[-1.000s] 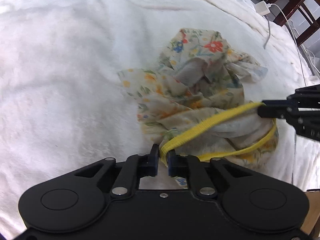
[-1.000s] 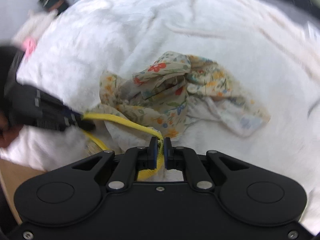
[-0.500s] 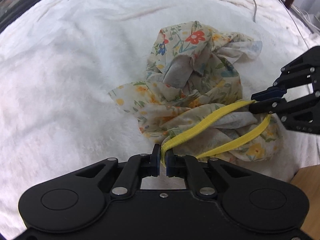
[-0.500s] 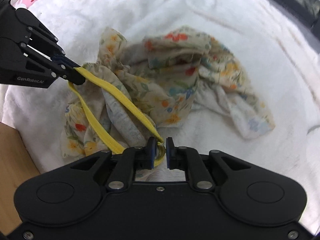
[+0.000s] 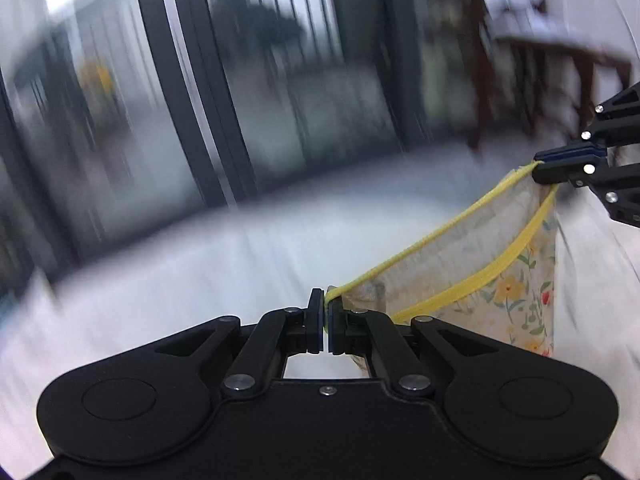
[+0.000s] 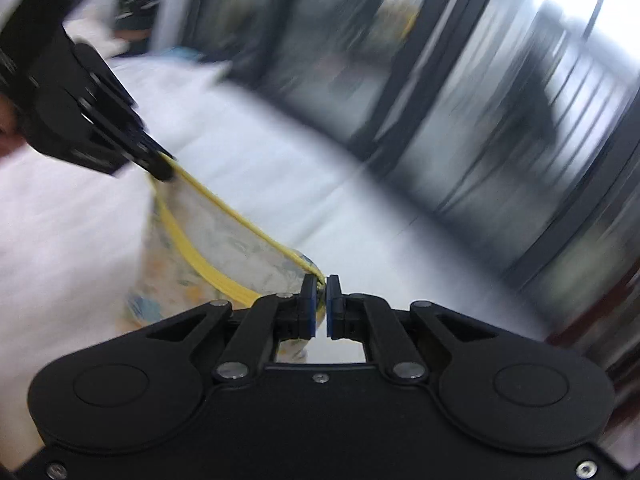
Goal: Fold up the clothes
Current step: 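Lift the garment by its yellow trim with both tools and shake it out, then lay the garment down on the blanket with both tools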
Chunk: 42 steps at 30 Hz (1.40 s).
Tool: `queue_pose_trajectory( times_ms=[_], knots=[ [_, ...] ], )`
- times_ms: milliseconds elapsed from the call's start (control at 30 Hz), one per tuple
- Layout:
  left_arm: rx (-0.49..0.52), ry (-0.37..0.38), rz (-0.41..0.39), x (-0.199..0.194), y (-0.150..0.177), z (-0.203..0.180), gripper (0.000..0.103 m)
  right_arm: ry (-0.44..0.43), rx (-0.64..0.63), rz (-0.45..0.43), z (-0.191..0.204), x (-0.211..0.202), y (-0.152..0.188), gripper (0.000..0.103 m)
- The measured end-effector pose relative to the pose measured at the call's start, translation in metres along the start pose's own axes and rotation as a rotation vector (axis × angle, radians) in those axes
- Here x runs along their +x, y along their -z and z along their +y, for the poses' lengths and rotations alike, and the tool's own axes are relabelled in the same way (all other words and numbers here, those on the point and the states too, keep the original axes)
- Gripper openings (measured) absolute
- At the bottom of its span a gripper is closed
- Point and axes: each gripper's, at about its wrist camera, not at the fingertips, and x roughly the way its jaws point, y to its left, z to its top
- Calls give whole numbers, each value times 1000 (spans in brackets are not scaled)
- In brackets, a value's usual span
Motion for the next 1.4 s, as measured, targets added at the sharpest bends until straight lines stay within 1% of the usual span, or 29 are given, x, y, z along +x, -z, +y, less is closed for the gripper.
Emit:
queue_pose_trajectory(
  times_ms=[33, 67, 100, 133, 167, 200, 267, 333, 433, 500, 533, 600, 633, 667, 700, 733, 767, 800, 833, 867, 900, 967, 1033, 1100, 1167, 1200, 1300, 1367, 1400],
  knots=[
    [8, -26, -57, -5, -28, 6, 2, 68, -28, -49, -21, 2, -24, 5],
    [16, -65, -155, -18, -75, 17, 2, 143, -56, -113, -41, -6, -51, 5],
    [16, -90, -235, -33, -109, 24, 2, 217, -84, -177, -60, -13, -77, 5],
    [15, -100, -284, -45, -129, 27, 2, 292, -112, -243, -79, -23, -104, 5],
    [19, -112, -358, -67, -156, 33, 2, 359, -138, -313, -93, -42, -129, 5],
    [22, -118, -411, -87, -171, 35, 2, 400, -159, -362, -101, -59, -144, 5],
    [19, -109, -453, -110, -176, 34, 2, 442, -199, -411, -105, -86, -155, 5],
    [12, -95, -465, -126, -163, 29, 2, 460, -225, -433, -103, -103, -156, 5],
    [6, -60, -395, -130, -105, 6, 2, 435, -248, -415, -80, -122, -130, 5],
    [14, -65, -334, -128, -62, -10, 2, 358, -222, -357, -50, -121, -92, 5],
    [11, -69, -292, -124, -37, -18, 2, 338, -222, -337, -39, -117, -81, 5],
    [-51, -35, -150, -100, 29, -37, 2, 248, -204, -242, 8, -99, -29, 5],
    [-75, -31, -108, -93, 49, -43, 2, 207, -185, -195, 28, -90, -7, 5],
    [-99, -18, -35, -80, 86, -55, 2, 162, -162, -143, 49, -80, 18, 5],
    [-111, -17, 27, -71, 117, -67, 2, 114, -132, -85, 72, -67, 44, 5],
    [-109, -7, 71, -64, 138, -74, 2, 83, -112, -49, 87, -60, 60, 5],
    [-94, 19, 145, -54, 173, -89, 2, 25, -70, 20, 115, -46, 91, 5],
    [-97, 29, 209, -46, 201, -100, 2, -14, -46, 65, 129, -37, 106, 5],
    [-110, 45, 263, -39, 219, -103, 2, -56, -33, 113, 143, -29, 122, 5],
    [-138, 68, 350, -32, 247, -111, 2, -119, -19, 186, 168, -19, 147, 5],
    [-153, 78, 418, -27, 268, -118, 2, -161, -17, 229, 181, -16, 158, 5],
    [-132, 119, 513, -22, 299, -126, 2, -243, -37, 298, 204, -15, 178, 5],
    [-121, 138, 564, -24, 315, -124, 2, -287, -72, 331, 218, -19, 189, 5],
    [-135, 146, 581, -25, 320, -121, 2, -310, -65, 360, 221, -24, 196, 5],
    [-146, 146, 587, -21, 319, -118, 2, -314, -29, 385, 214, -25, 195, 5],
    [-162, 146, 592, -11, 313, -114, 2, -313, -16, 388, 209, -26, 195, 5],
    [-171, 147, 591, -1, 313, -118, 3, -310, -4, 385, 203, -25, 197, 5],
    [-126, 161, 560, -6, 313, -124, 3, -309, -24, 375, 205, -30, 197, 5],
    [-97, 169, 541, -9, 311, -129, 3, -309, -26, 372, 207, -24, 196, 5]
  ],
)
